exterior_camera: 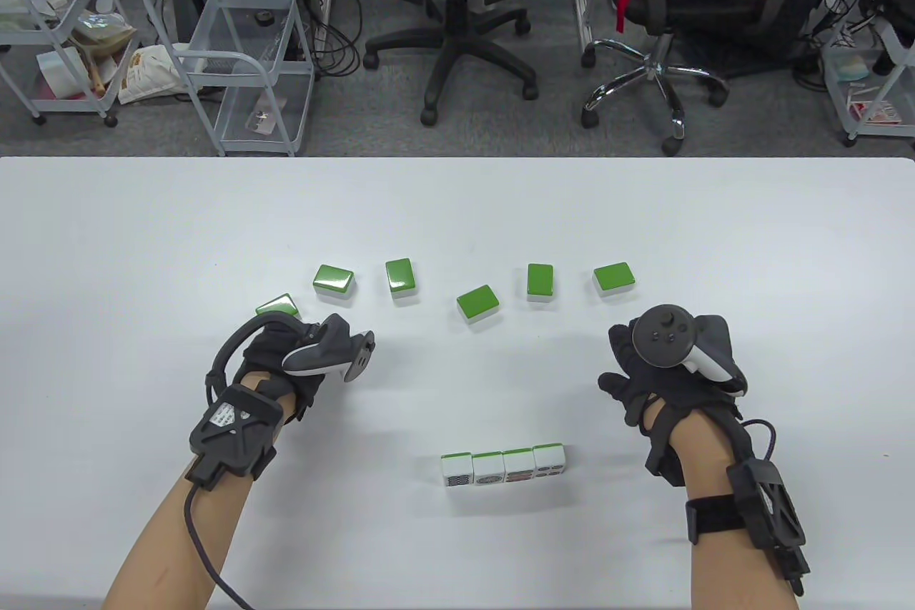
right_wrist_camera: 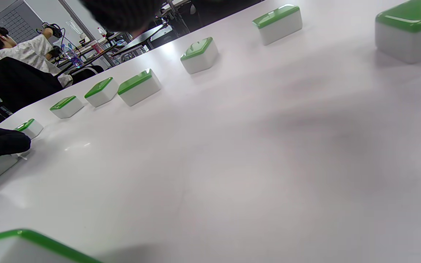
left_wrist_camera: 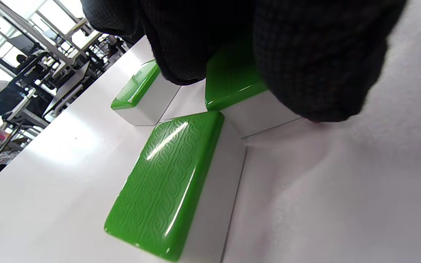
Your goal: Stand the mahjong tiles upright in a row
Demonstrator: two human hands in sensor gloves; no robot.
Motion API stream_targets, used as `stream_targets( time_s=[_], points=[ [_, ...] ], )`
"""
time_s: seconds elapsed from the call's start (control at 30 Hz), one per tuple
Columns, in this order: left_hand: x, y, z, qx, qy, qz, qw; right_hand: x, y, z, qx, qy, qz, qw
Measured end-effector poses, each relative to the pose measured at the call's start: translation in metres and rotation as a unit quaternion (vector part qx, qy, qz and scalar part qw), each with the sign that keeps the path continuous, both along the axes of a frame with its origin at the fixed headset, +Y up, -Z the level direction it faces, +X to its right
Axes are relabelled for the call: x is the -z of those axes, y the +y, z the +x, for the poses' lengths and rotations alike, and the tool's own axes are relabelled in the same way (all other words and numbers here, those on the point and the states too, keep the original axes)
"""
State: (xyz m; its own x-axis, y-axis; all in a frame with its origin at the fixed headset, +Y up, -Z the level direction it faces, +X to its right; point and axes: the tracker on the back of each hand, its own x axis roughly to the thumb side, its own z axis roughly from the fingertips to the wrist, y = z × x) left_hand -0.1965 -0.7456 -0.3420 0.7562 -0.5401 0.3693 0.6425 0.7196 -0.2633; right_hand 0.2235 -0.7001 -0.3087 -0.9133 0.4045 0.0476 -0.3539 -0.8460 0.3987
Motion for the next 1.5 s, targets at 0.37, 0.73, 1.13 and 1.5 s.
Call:
stream_targets(
  time_s=[0.37, 0.73, 1.13, 1.5],
  points=[
    [0.001, 0.006, 0.015, -0.022, -0.009, 0.008, 1.000, 0.001, 0.003, 0.000, 0.010, 0.001, 0.011, 1.000],
    [-0.046, 0.028, 0.054, -0.271, 0.004, -0.230, 0.935, 0.000, 0.004, 0.003, 0.019, -0.004, 0.012, 1.000],
    [-0.089, 0.014, 0.092, -0.236, -0.072, -0.273, 0.930, -0.001, 0.003, 0.002, 0.025, -0.001, 0.005, 1.000],
    [-0.085, 0.013, 0.084, -0.342, -0.057, -0.208, 0.915, -0.002, 0.003, 0.002, 0.029, 0.000, -0.002, 1.000]
  ],
)
